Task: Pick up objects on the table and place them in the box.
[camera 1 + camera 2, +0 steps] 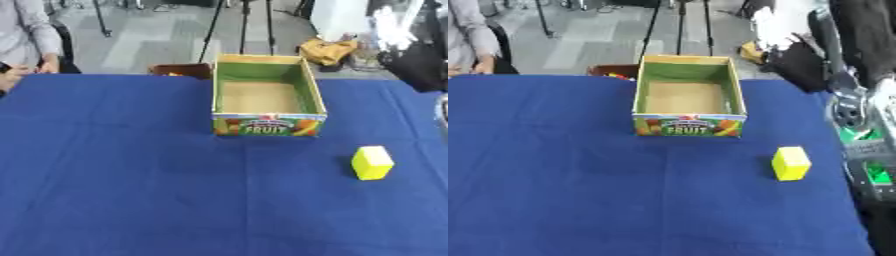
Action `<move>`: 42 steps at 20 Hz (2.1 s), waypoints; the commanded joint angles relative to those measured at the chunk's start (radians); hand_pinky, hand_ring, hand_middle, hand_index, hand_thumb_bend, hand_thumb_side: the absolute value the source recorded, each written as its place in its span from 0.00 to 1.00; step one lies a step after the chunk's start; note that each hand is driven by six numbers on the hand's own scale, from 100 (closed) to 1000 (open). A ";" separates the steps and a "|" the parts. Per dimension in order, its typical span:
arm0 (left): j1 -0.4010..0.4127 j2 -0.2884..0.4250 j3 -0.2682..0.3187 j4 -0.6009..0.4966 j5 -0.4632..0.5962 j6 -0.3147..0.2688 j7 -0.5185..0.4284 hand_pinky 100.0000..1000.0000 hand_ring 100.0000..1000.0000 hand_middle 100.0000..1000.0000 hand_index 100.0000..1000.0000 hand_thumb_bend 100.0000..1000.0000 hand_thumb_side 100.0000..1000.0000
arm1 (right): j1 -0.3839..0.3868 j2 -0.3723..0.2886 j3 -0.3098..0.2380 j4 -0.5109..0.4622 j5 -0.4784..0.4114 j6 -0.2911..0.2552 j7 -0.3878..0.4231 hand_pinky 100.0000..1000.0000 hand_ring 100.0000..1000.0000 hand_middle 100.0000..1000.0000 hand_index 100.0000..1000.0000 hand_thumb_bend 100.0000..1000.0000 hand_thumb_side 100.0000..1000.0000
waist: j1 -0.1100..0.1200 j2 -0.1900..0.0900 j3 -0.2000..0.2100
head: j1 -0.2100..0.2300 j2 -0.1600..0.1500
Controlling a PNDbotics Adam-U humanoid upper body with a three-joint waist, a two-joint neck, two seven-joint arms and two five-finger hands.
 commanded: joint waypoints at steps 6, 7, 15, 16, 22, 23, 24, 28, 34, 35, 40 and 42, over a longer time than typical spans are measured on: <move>-0.004 0.020 -0.009 -0.018 0.013 -0.003 -0.015 0.58 0.67 0.82 1.00 0.20 1.00 | -0.138 -0.187 0.144 0.190 0.037 -0.040 0.122 0.85 0.90 0.85 0.90 0.10 1.00 | 0.006 -0.024 0.008 | -0.018 0.004; -0.003 0.020 -0.009 -0.018 0.013 -0.003 -0.016 0.58 0.67 0.82 1.00 0.20 1.00 | -0.146 -0.194 0.153 0.213 0.041 -0.052 0.137 0.85 0.90 0.85 0.90 0.10 1.00 | 0.006 -0.024 0.008 | -0.018 0.004; 0.002 0.019 -0.009 -0.018 0.012 0.000 -0.020 0.58 0.67 0.82 1.00 0.20 1.00 | -0.191 -0.204 0.144 0.414 0.062 -0.173 0.260 0.89 0.93 0.87 0.94 0.22 1.00 | 0.003 -0.024 0.002 | -0.015 0.002; 0.003 0.019 -0.008 -0.018 0.012 0.001 -0.020 0.58 0.67 0.82 1.00 0.20 1.00 | -0.196 -0.206 0.141 0.439 0.062 -0.189 0.276 0.89 0.93 0.87 0.94 0.26 1.00 | 0.003 -0.025 0.001 | -0.014 0.002; 0.003 0.020 -0.007 -0.018 0.009 0.003 -0.019 0.58 0.67 0.82 1.00 0.20 1.00 | -0.179 -0.239 0.120 0.522 0.045 -0.278 0.365 0.91 0.96 0.89 0.96 0.42 0.93 | 0.000 -0.023 -0.005 | -0.009 -0.004; 0.003 0.020 -0.007 -0.018 0.009 0.003 -0.019 0.58 0.67 0.82 1.00 0.20 1.00 | -0.169 -0.248 0.115 0.528 0.042 -0.293 0.380 0.92 0.96 0.89 0.97 0.44 0.91 | 0.000 -0.022 -0.006 | -0.009 -0.005; 0.003 0.020 -0.007 -0.018 0.009 0.003 -0.019 0.58 0.67 0.82 1.00 0.20 1.00 | -0.161 -0.255 0.109 0.531 0.038 -0.307 0.394 0.92 0.96 0.89 0.97 0.49 0.87 | 0.000 -0.021 -0.006 | -0.008 -0.005; 0.001 0.019 -0.008 -0.018 0.007 0.005 -0.019 0.57 0.67 0.82 1.00 0.20 1.00 | -0.130 -0.277 0.094 0.539 0.011 -0.342 0.455 0.93 0.97 0.89 1.00 0.56 0.67 | -0.002 -0.018 -0.009 | -0.007 -0.006; 0.000 0.018 -0.009 -0.018 0.007 0.006 -0.021 0.58 0.67 0.83 1.00 0.20 1.00 | -0.105 -0.288 0.099 0.562 -0.049 -0.348 0.550 0.97 0.99 0.93 1.00 0.38 0.48 | -0.004 -0.015 -0.009 | -0.008 -0.008; 0.000 0.018 -0.009 -0.018 0.007 0.006 -0.021 0.58 0.67 0.83 1.00 0.20 1.00 | -0.103 -0.288 0.102 0.566 -0.061 -0.346 0.565 0.98 0.99 0.93 1.00 0.33 0.46 | -0.004 -0.015 -0.009 | -0.008 -0.008; 0.000 0.017 -0.009 -0.018 0.007 0.006 -0.023 0.57 0.67 0.83 1.00 0.19 1.00 | -0.093 -0.283 0.110 0.572 -0.133 -0.325 0.643 1.00 0.99 0.93 1.00 0.21 0.39 | -0.004 -0.012 -0.010 | -0.008 -0.010; -0.001 0.016 -0.009 -0.018 0.007 0.007 -0.024 0.58 0.67 0.83 1.00 0.19 1.00 | -0.086 -0.285 0.116 0.571 -0.162 -0.312 0.672 1.00 1.00 0.96 1.00 0.25 0.38 | -0.004 -0.010 -0.010 | -0.008 -0.010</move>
